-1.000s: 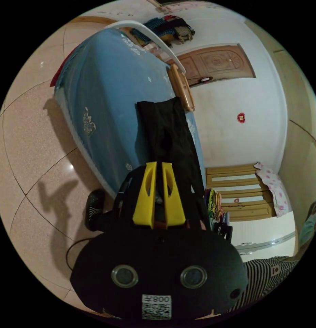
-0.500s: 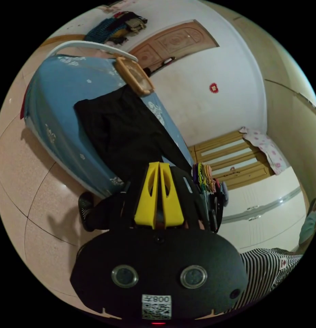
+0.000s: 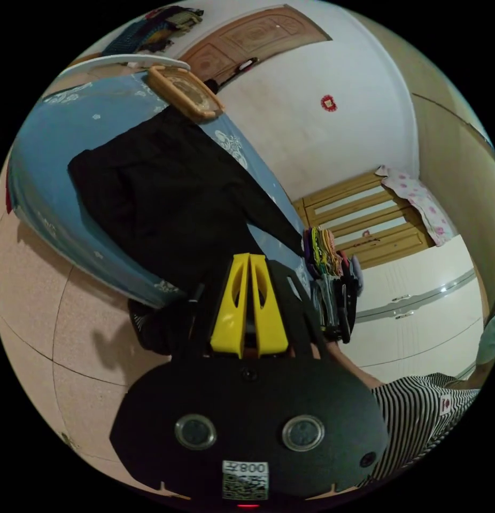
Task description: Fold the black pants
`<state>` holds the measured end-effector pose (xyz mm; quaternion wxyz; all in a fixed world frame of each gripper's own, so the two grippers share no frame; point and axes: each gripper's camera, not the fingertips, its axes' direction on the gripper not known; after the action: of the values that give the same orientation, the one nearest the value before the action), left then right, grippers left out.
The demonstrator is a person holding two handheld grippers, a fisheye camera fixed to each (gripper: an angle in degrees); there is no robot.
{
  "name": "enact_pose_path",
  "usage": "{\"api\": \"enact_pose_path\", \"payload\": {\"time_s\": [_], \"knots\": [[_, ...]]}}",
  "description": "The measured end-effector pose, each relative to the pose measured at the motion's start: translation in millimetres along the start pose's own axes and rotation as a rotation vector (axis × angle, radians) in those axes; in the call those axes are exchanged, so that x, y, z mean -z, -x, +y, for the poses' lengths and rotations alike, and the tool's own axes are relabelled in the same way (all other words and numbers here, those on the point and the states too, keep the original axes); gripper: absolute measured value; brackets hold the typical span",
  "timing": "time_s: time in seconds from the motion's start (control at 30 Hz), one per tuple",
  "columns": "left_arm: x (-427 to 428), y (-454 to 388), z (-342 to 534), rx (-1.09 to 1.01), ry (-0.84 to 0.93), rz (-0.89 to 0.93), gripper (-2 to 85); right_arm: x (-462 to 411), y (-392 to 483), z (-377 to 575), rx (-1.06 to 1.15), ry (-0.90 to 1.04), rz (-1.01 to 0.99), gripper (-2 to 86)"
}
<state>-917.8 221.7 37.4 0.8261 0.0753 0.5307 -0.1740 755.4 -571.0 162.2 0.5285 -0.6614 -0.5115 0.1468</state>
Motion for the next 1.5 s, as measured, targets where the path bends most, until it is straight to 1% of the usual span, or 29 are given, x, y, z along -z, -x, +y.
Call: {"api": "enact_pose_path", "payload": {"time_s": [0.07, 0.13, 0.23, 0.4, 0.5, 0.63, 0.73, 0.8, 0.97, 1.1, 1.17, 1.27, 1.33, 1.5], "knots": [[-9.8, -9.5, -29.1, -0.025, 0.009, -0.017, 0.4, 10.4, -9.5, -4.2, 0.006, -0.028, -0.083, 0.2], [-23.0, -21.5, -72.0, -0.061, 0.019, -0.052, 0.7, 24.7, -19.1, -12.9, -0.004, -0.086, -0.119, 0.2], [-43.3, -33.6, -130.7, -0.105, 0.050, -0.098, 1.6, 48.1, -31.8, -46.8, 0.017, -0.172, -0.201, 0.5], [-76.0, -50.5, -221.8, -0.149, 0.092, -0.209, 4.2, 76.1, -27.0, -146.1, 0.137, -0.274, -0.279, 2.2], [-92.1, -63.2, -274.2, -0.189, 0.115, -0.273, 6.2, 87.1, -9.9, -205.6, 0.218, -0.312, -0.274, 4.7], [-111.3, -82.9, -335.7, -0.257, 0.162, -0.381, 7.9, 96.6, 17.3, -270.7, 0.342, -0.301, -0.276, 6.8], [-127.2, -98.1, -371.2, -0.312, 0.209, -0.471, 9.0, 103.3, 40.6, -314.1, 0.422, -0.294, -0.217, 8.0], [-137.2, -106.8, -389.5, -0.339, 0.241, -0.509, 9.6, 105.1, 57.1, -341.7, 0.466, -0.271, -0.154, 8.9], [-160.1, -129.5, -428.3, -0.423, 0.299, -0.617, 10.9, 102.0, 85.0, -376.6, 0.540, -0.206, -0.065, 9.7], [-181.5, -135.5, -451.8, -0.436, 0.409, -0.701, 11.7, 90.3, 109.7, -392.2, 0.599, -0.133, 0.061, 9.9], [-188.7, -136.2, -457.2, -0.430, 0.438, -0.714, 11.4, 83.0, 118.0, -396.3, 0.609, -0.092, 0.070, 9.9], [-190.5, -142.1, -463.6, -0.422, 0.425, -0.708, 9.6, 85.4, 125.0, -396.3, 0.605, -0.106, 0.028, 9.4], [-188.1, -148.8, -466.3, -0.431, 0.432, -0.692, 6.6, 86.1, 130.9, -393.7, 0.612, -0.116, 0.021, 8.7], [-180.3, -170.9, -463.9, -0.465, 0.420, -0.731, 2.5, 86.9, 158.1, -386.2, 0.606, -0.071, 0.025, 3.5]]}}
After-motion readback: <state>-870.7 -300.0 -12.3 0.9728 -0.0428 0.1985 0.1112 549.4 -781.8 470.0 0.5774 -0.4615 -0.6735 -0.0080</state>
